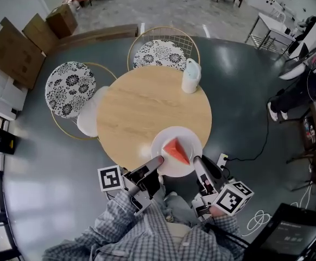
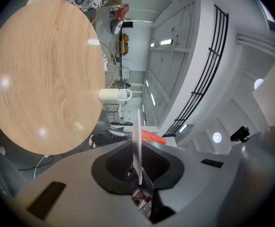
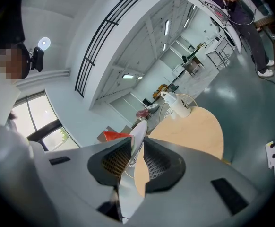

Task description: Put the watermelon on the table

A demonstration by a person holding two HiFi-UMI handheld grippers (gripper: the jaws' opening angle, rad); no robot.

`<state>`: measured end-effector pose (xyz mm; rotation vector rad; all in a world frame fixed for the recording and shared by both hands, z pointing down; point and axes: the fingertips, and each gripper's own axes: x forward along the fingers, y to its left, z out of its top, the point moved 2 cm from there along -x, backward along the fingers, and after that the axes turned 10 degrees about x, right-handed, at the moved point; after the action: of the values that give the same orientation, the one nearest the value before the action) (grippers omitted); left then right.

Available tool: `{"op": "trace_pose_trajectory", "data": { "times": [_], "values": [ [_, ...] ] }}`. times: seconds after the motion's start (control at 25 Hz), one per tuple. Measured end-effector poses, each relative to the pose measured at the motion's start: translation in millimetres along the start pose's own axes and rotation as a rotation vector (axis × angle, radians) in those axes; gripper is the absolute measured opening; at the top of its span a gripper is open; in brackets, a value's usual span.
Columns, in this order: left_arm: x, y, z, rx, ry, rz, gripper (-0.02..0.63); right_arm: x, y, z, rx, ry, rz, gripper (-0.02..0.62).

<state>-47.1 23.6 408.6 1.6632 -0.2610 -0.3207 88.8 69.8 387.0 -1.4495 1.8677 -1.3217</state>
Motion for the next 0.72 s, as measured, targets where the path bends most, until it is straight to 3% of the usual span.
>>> {"op": "trace_pose_trajectory", "data": {
  "times": [0.32,0.72],
  "values": [
    [8.5,11.8,31.7,0.022,0.07,0.007,0.041,27.1,-6.5,0.5,0.001,-0.032,-0.059,0.086],
    [27.1,34.8,42.9,-0.015,0.116,0.026,0.041,41.1,-28.4,5.8,0.012,-0.039,-0.142,0.086]
  ]
}}
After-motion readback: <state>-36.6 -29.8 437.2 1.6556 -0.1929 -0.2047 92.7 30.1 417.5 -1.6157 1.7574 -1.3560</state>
